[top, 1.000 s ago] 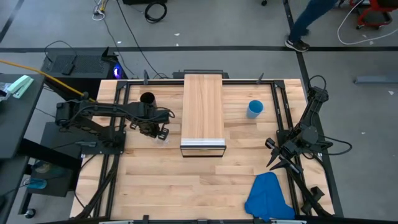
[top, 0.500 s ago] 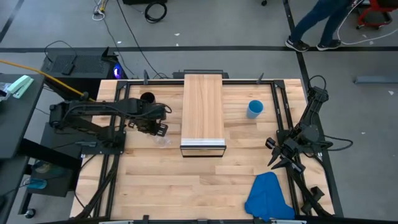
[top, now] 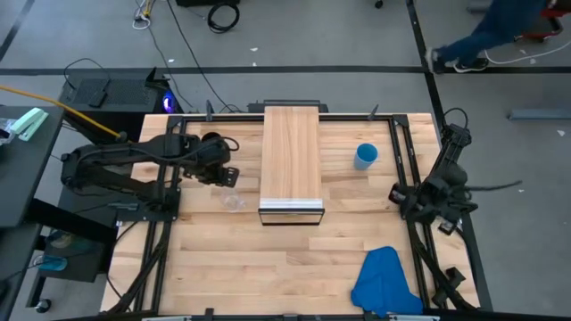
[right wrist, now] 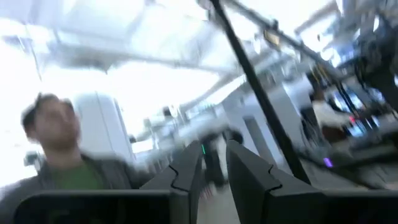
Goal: Stack small to large cups/mugs on shelf
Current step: Move the blue cup to the middle left of the table
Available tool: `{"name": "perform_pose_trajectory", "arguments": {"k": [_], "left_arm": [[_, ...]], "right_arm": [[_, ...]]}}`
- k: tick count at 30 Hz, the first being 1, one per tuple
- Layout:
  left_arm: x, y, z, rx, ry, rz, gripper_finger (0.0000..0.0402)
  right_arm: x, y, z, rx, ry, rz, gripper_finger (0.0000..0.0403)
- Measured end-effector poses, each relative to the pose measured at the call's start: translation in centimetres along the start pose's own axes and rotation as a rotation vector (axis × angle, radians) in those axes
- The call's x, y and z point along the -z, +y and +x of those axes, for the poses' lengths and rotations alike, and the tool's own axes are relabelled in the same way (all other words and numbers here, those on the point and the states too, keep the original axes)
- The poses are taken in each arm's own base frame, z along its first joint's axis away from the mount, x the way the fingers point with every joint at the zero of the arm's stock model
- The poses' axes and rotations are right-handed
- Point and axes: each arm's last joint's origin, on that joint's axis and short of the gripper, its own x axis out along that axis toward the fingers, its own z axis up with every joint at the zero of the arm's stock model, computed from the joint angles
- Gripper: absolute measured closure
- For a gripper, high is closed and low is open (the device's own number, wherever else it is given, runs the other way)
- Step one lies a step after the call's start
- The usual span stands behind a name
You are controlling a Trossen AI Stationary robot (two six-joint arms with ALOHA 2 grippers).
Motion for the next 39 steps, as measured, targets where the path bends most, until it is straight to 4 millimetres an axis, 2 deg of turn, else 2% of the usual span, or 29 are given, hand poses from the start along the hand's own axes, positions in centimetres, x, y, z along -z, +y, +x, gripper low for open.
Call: {"name": "perform_pose_trajectory", "arguments": {"k": [4, 9, 15, 19, 22, 26, 34, 39], "left_arm": [[-0.2, -0.3, -0.5, 0.018, -0.015, 0.001, 0.028], [-0.3, -0.6, -1.0, 0.031, -0.026, 0.002, 0.0276], [-0.4, -0.9, -1.4, 0.06, -0.04, 0.003, 0.0272], [-0.6, -1.2, -1.4, 0.09, -0.057, 0.004, 0.0277], [-0.6, -1.3, -1.4, 0.098, -0.062, 0.004, 0.0282], [-0.6, -1.3, -1.4, 0.101, -0.064, 0.004, 0.0285], [-0.7, -1.4, -1.4, 0.115, -0.071, 0.004, 0.0279], [-0.7, -1.5, -1.4, 0.121, -0.078, 0.005, 0.0282]], "right_arm": [[-1.5, 0.2, -0.1, -0.025, -0.144, 0.042, 0.0321], [-2.9, 0.4, -0.4, -0.036, -0.289, 0.005, 0.0321], [-7.3, 1.2, 0.0, 0.006, -0.473, -0.065, 0.0321], [-9.7, 2.0, 0.9, 0.037, -0.431, -0.143, 0.0321], [-10.7, 2.5, 1.7, 0.048, -0.343, -0.233, 0.0321], [-12.1, 3.1, 2.6, 0.055, -0.316, -0.292, 0.0321], [-13.0, 4.0, 4.6, 0.072, -0.271, -0.379, 0.0321], [-13.6, 4.5, 5.6, 0.069, -0.269, -0.359, 0.0321]]}}
